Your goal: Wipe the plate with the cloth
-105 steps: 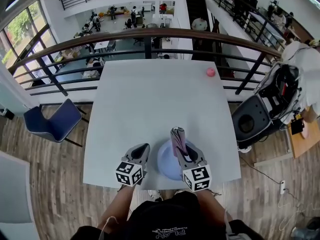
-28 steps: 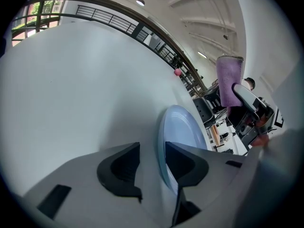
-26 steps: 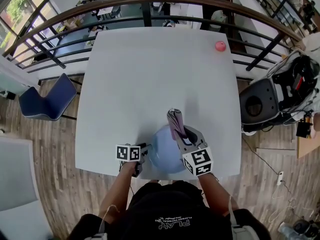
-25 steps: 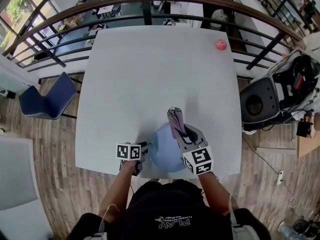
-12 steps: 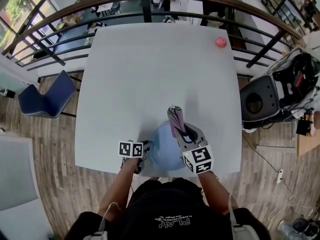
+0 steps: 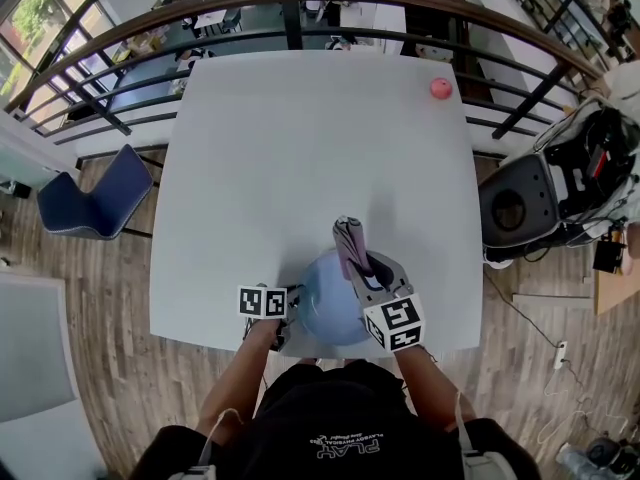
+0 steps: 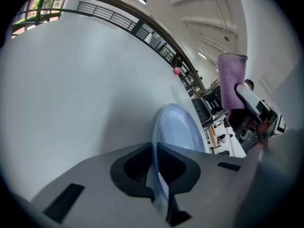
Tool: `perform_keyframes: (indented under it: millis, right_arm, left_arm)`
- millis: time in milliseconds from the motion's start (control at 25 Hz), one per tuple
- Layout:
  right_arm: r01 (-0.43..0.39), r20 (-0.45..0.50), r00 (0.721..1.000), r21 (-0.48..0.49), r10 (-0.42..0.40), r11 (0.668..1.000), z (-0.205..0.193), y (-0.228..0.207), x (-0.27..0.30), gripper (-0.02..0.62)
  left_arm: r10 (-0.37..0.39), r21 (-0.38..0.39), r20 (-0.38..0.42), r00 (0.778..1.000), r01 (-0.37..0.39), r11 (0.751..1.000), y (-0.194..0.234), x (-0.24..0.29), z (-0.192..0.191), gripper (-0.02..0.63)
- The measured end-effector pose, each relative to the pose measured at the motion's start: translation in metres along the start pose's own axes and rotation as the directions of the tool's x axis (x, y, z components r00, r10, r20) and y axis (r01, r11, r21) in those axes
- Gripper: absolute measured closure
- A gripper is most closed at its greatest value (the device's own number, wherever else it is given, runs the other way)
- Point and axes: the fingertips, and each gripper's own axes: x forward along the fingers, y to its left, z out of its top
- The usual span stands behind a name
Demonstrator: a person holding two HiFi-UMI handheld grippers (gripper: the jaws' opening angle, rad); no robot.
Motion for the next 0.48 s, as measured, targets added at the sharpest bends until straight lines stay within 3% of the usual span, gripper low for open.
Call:
perform_keyframes:
  millis: [480]
  right_arm:
    - [0.034,-0.011,0.999,-0.008,-0.034,0.999,-0.008,-0.014,-0.008,0.483]
  left_arm:
    - [-0.06,-0.077,0.054,0.997,0.064,0.995,-0.003,-0.004,0.011,0.572]
